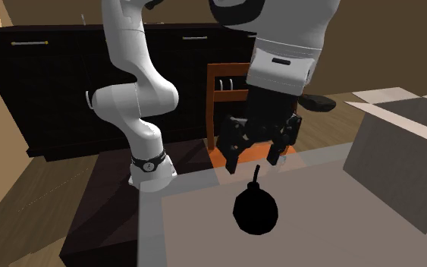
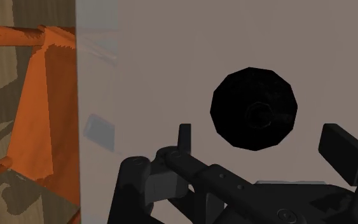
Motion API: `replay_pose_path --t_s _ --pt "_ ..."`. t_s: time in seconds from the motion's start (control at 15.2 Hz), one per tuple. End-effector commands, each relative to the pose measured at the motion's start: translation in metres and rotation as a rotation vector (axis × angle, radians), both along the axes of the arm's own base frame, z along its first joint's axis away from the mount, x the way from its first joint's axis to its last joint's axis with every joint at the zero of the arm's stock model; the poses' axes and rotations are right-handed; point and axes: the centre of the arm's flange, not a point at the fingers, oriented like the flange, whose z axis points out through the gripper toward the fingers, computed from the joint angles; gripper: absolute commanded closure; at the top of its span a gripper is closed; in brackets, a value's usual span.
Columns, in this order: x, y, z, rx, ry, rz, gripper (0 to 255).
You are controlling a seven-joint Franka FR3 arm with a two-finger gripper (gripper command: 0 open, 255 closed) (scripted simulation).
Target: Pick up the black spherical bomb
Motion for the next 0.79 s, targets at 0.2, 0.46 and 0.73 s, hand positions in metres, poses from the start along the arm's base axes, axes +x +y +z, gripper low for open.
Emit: replay_pose_path --t_s 0.2,0.46,0.73 --pt "0.004 0.011 -0.028 -0.002 0.002 0.002 0" --pt "0.004 0.011 -0.047 -0.002 0.002 0.002 0" --pt "0.003 0.011 -0.047 -0.002 0.002 0.002 255"
